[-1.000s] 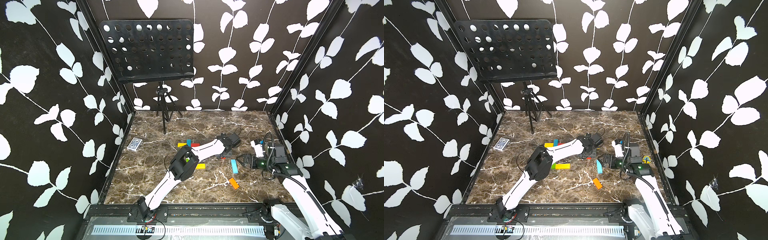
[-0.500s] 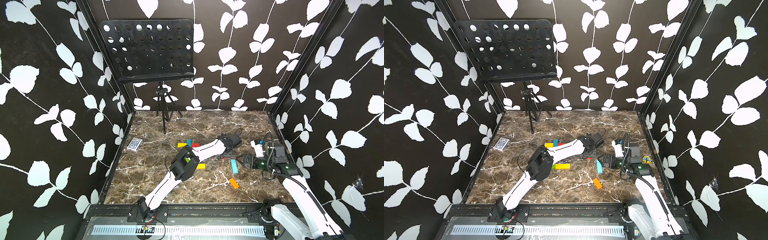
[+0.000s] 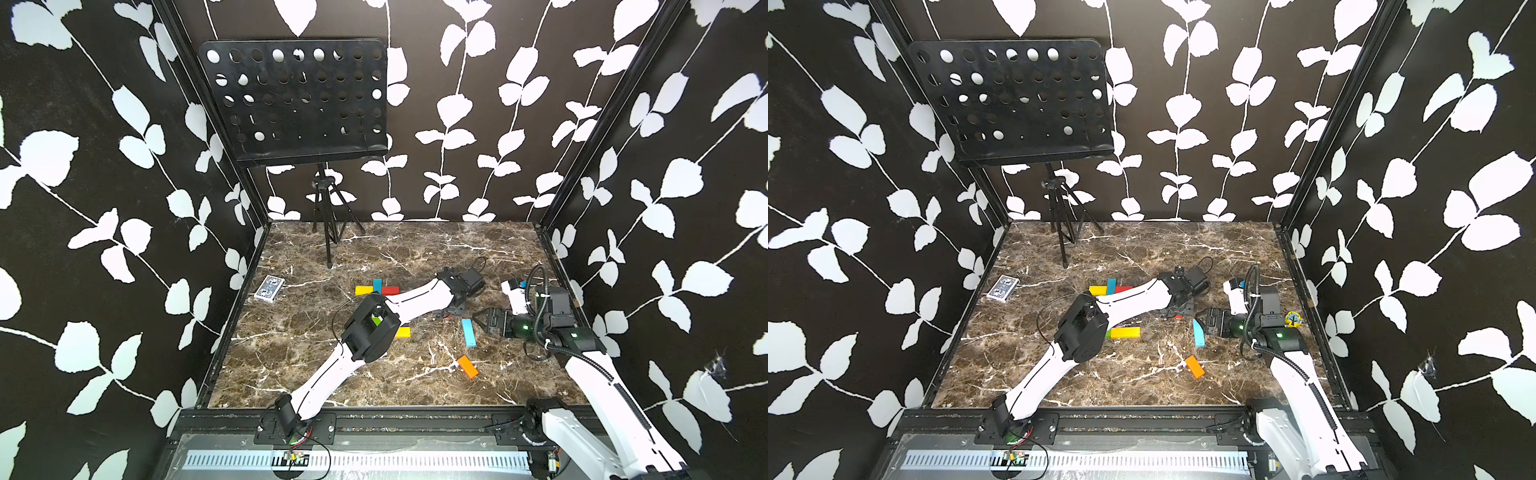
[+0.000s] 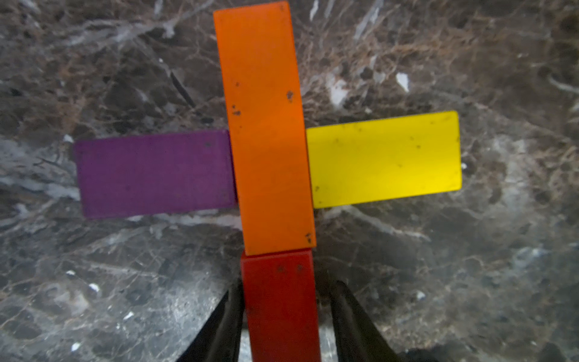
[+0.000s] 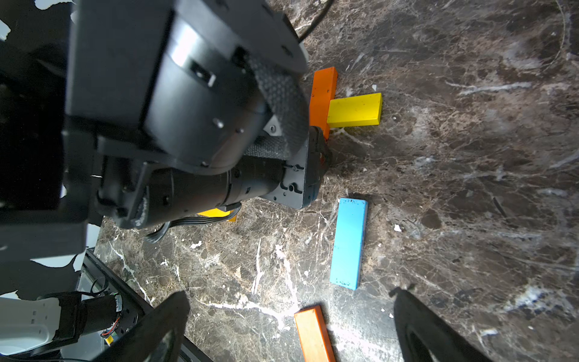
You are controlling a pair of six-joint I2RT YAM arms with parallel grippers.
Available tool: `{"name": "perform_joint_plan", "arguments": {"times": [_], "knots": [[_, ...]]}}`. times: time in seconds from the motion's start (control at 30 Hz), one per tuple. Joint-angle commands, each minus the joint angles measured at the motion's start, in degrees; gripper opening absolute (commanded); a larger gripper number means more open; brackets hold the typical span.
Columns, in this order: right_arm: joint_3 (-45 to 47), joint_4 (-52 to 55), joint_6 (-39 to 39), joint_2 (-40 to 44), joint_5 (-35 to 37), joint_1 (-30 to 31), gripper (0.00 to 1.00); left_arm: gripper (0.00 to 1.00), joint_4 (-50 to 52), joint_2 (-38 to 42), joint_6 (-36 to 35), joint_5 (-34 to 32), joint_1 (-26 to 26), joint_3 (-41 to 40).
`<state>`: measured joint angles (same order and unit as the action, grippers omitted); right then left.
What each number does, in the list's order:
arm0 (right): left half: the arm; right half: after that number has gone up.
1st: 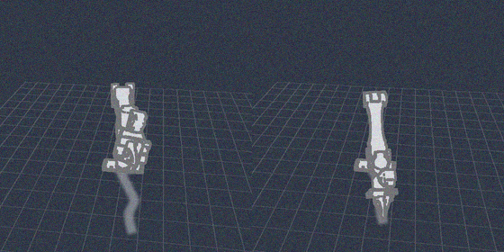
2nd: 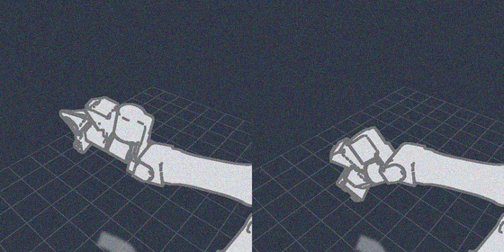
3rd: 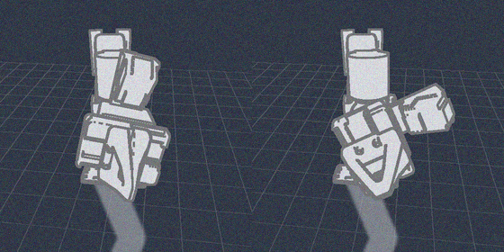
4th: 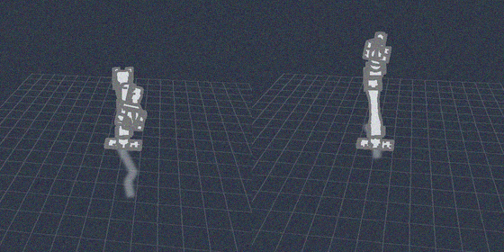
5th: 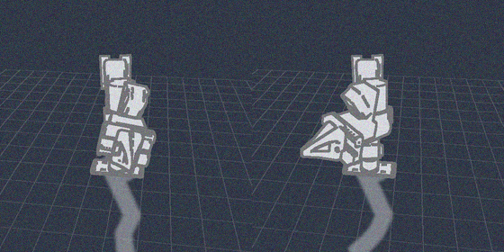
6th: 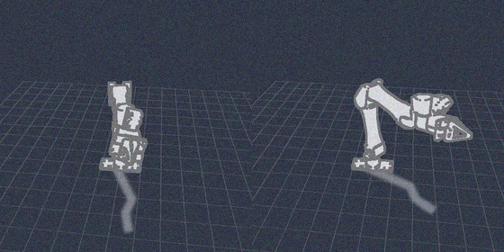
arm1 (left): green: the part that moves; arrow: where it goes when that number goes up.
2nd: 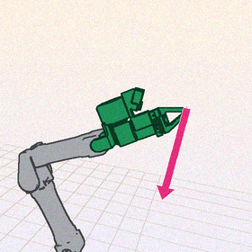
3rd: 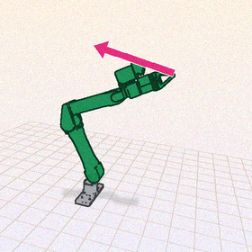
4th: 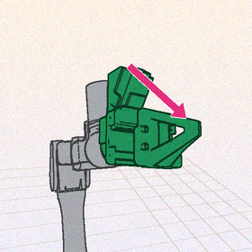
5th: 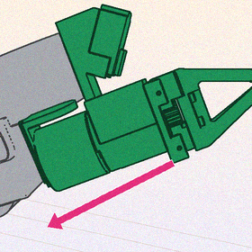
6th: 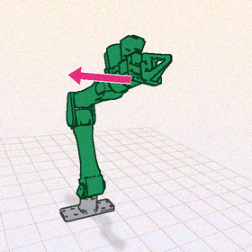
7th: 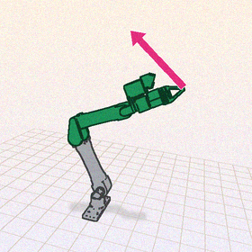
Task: Assemble the letter t with building blocks
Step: Assemble the building block at the center of the board.
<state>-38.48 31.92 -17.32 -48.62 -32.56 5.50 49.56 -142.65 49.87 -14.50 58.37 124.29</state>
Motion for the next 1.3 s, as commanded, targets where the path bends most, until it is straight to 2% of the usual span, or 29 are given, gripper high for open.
{"name": "perform_joint_plan", "arguments": {"times": [0.0,0.6,0.97,1.27], "knots": [[0.95,-1.52,1.05,0.81,-1.5,-0.22,1.0,0.48,5.48,-5.24,0.14,1.52,-0.01,-1.57],[1.12,-1.77,0.94,2.37,-2.6,-0.23,1.0,0.52,10.07,-8.08,0.21,-0.48,0.56,2.1],[1.34,-2.21,0.75,3.18,-3.2,-0.26,1.0,0.47,11.7,-8.17,0.23,-1.62,0.87,3.12],[1.52,-2.29,0.76,3.47,-3.66,-0.28,1.0,0.51,12.11,-8.04,0.92,-1.84,0.87,2.91]]}}
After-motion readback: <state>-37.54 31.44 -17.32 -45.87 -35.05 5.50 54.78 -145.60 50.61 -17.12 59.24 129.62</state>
